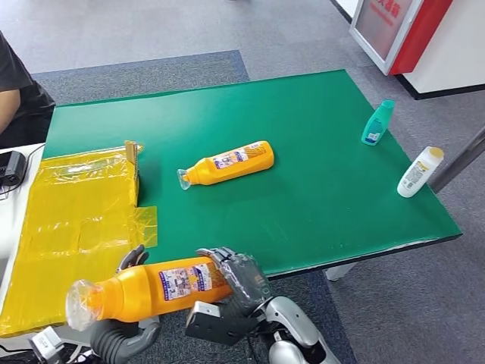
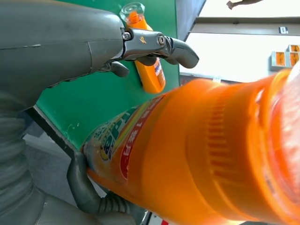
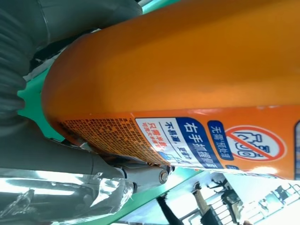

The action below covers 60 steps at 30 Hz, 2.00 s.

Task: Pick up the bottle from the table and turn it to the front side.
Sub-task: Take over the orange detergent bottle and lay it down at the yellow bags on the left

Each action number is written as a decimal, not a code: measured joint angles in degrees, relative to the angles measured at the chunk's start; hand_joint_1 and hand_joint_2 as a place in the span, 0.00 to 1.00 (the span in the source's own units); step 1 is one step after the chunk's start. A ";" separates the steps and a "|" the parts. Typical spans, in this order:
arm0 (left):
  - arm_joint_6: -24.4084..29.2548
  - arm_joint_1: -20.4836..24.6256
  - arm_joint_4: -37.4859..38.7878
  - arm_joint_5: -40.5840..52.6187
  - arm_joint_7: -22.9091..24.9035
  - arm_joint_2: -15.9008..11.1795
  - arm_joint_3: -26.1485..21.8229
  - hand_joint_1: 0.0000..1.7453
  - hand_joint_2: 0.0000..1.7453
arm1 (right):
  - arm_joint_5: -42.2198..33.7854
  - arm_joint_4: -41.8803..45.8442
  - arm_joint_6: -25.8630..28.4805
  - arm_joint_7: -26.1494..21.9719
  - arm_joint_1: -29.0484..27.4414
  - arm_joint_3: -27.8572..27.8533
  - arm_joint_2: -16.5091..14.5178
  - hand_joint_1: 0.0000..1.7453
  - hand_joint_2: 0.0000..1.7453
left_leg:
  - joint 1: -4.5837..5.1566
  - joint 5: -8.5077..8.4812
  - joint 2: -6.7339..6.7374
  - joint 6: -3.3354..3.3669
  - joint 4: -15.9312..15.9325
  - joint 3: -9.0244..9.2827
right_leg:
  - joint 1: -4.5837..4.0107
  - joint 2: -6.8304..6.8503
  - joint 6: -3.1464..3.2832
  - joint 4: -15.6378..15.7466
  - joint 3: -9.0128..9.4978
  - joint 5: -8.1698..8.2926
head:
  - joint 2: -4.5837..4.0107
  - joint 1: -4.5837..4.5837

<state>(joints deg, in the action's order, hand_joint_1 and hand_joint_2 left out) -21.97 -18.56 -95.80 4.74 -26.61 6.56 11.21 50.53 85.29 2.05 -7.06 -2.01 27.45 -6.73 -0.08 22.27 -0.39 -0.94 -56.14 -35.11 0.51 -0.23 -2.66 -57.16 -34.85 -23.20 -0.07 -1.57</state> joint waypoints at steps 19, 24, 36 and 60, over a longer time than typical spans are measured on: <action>3.30 0.66 -0.48 4.48 -1.98 -1.55 3.21 0.06 1.00 | -0.67 -0.03 -0.14 0.21 0.14 1.38 0.00 1.00 1.00 | 0.00 0.00 0.00 0.00 0.00 0.00 | 0.00 0.00 0.00 0.00 0.00 0.00 | 0.00 -0.01; 3.43 0.67 -0.52 4.81 -2.04 -1.81 3.34 0.23 1.00 | -0.71 -0.05 -0.15 0.31 0.14 1.38 0.00 1.00 1.00 | 0.00 0.00 0.00 0.00 0.00 0.00 | 0.00 0.00 0.00 0.00 0.00 0.00 | 0.00 0.00; 4.40 0.79 -0.87 4.87 -2.09 -2.14 3.80 0.92 1.00 | -0.95 -0.09 -0.07 1.05 -0.04 1.38 0.00 1.00 1.00 | 0.00 0.00 0.00 0.00 0.00 0.00 | 0.00 0.00 0.00 0.00 0.00 0.00 | 0.00 0.00; 20.23 -0.23 -9.67 28.29 1.02 -0.26 1.83 1.00 1.00 | -0.31 6.43 2.05 2.81 -3.94 -1.21 0.02 0.00 1.00 | 0.00 0.00 0.00 0.00 0.00 0.00 | 0.00 0.00 0.01 0.00 -0.02 -0.01 | 0.00 0.00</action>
<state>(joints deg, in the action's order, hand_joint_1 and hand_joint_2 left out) -1.73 -18.80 -105.47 33.04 -25.58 6.30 13.04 50.22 91.72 4.10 -4.25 -5.96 26.24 -6.71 -0.09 22.27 -0.39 -0.94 -56.14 -35.11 0.50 -0.24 -2.64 -57.16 -34.87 -23.21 -0.07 -1.57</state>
